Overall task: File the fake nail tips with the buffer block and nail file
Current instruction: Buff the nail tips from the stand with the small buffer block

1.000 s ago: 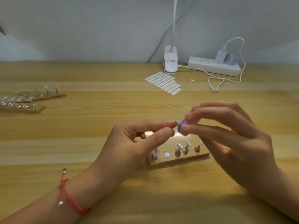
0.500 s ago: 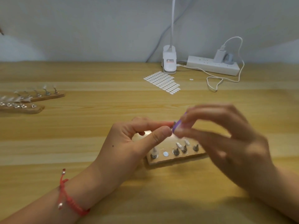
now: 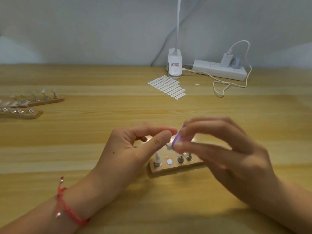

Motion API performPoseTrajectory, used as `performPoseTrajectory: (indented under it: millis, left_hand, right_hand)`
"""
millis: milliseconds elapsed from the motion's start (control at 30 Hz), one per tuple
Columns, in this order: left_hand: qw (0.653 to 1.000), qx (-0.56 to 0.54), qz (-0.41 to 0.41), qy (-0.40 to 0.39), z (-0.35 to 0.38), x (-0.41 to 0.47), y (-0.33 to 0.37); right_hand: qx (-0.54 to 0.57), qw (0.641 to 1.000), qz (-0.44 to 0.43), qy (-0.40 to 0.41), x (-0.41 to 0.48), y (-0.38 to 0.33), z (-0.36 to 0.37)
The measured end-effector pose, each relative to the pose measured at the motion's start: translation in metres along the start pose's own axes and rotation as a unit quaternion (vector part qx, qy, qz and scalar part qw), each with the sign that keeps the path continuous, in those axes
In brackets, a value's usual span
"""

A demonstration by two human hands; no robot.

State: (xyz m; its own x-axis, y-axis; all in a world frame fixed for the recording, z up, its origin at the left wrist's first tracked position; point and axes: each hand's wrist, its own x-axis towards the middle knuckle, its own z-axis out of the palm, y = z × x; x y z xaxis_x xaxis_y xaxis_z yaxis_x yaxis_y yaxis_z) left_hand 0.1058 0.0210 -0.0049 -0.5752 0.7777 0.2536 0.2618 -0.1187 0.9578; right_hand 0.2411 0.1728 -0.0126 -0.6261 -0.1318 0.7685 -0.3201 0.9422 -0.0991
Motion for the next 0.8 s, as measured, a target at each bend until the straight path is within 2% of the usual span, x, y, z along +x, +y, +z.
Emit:
performPoseTrajectory:
  millis: [167,333,533,667,800]
  left_hand:
    - [0.999,-0.038,-0.012,0.016,0.004,-0.002,0.001]
    - [0.992,-0.106,-0.027,0.066,-0.003,0.004,-0.002]
    - [0.986,-0.139,-0.038,0.077,-0.007,0.006,-0.008]
    - [0.994,-0.067,-0.014,0.091,-0.013,0.009,-0.014]
    - [0.981,0.175,0.051,0.068,-0.023,0.013,-0.016]
  right_hand:
    - [-0.018,0.999,0.040,0.009,0.000,0.007,0.002]
    - [0.015,0.998,0.064,0.024,-0.001,0.010,0.001]
    - [0.034,0.993,0.105,0.046,-0.002,0.014,0.000]
    - [0.049,0.993,0.100,0.043,-0.002,0.013,0.000]
    - [0.052,0.992,0.110,0.045,-0.002,0.013,0.001]
